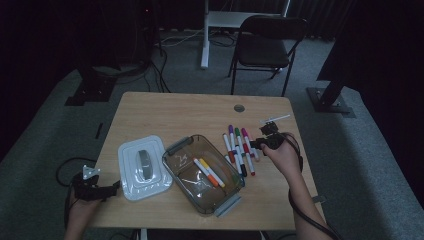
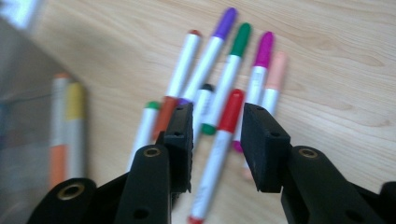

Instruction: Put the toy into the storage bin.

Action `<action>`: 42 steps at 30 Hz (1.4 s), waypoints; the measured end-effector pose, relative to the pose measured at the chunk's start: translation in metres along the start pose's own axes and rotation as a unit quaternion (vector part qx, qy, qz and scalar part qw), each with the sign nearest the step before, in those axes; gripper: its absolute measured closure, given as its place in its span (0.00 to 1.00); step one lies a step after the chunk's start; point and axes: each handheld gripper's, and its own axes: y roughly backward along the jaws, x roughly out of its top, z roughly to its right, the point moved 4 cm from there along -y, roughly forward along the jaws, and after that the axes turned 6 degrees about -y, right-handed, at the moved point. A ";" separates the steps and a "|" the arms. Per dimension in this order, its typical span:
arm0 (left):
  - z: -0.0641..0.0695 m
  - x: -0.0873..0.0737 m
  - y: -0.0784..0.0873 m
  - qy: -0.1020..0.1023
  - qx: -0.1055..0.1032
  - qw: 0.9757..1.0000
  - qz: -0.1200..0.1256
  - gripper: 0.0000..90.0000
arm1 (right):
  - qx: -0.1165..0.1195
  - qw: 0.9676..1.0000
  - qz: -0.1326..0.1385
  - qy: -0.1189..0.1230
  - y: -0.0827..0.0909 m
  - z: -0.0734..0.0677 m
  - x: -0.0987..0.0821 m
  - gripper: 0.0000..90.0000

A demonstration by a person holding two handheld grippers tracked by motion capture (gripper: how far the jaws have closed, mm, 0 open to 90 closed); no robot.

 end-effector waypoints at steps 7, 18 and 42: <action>0.000 0.000 0.000 0.000 0.000 1.000 0.000 0.01 | -0.012 1.000 -0.009 -0.026 -0.036 0.026 0.000 0.73; 0.000 0.000 0.000 0.000 0.000 1.000 0.000 0.01 | -0.040 0.996 -0.046 -0.062 -0.081 0.051 0.000 0.75; 0.000 0.000 0.000 0.000 0.000 1.000 0.000 0.01 | -0.058 0.990 -0.046 -0.124 -0.064 0.071 -0.005 0.85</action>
